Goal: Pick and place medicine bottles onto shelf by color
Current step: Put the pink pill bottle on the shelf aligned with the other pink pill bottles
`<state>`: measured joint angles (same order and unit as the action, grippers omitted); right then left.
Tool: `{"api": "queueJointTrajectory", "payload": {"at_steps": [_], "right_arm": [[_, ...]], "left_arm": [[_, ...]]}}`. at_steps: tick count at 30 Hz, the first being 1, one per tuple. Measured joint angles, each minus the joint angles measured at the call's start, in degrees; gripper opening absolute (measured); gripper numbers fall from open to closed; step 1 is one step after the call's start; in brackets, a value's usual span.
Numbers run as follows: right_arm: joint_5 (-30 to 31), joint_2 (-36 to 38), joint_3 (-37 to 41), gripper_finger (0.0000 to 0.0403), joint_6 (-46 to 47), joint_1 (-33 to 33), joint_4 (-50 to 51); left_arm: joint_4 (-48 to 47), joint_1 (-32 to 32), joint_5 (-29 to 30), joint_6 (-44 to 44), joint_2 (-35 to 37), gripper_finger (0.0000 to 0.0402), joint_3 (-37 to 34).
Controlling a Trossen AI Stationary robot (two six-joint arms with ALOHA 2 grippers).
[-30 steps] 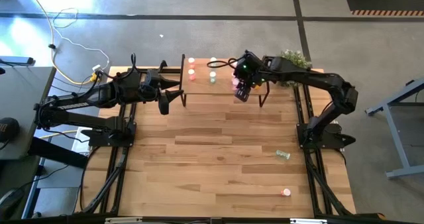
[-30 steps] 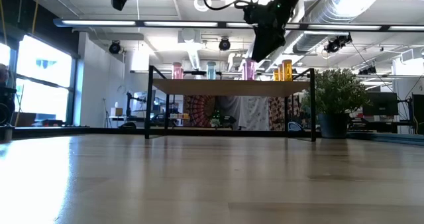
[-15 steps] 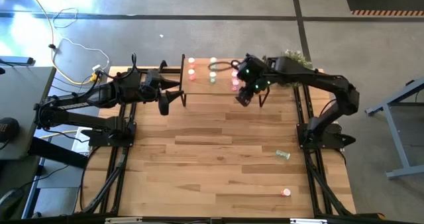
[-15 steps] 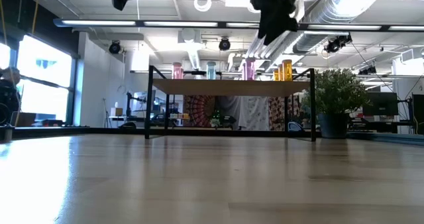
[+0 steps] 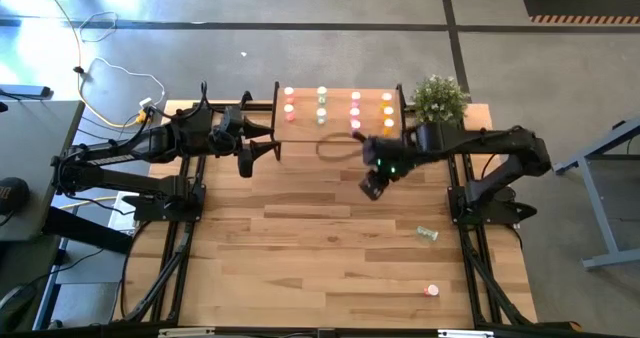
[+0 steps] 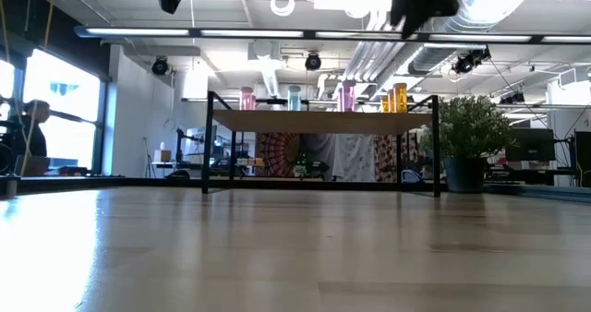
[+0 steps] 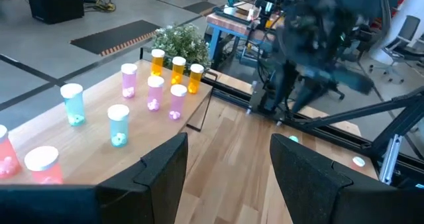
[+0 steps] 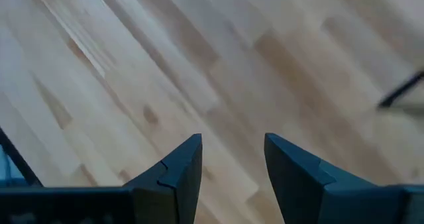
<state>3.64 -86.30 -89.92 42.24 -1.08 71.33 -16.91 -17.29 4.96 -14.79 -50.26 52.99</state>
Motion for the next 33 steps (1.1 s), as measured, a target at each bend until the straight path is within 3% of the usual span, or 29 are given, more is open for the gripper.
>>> {"api": "queueJointTrajectory", "payload": {"at_steps": [13,23,33], "right_arm": [[-1.8,2.3,9.4,0.0154,23.0,-17.1,3.3],[-3.1,10.7,19.0,0.0154,37.5,-30.7,0.5],[-4.3,13.2,22.4,0.0154,40.1,-42.8,-0.9]], "left_arm": [[-1.2,0.1,-3.3,2.4,0.0,0.0204,0.0],[-1.7,0.1,-3.3,0.2,0.0,0.0204,0.0],[-1.7,0.2,-3.3,-4.0,0.0,0.0204,0.0]]}}
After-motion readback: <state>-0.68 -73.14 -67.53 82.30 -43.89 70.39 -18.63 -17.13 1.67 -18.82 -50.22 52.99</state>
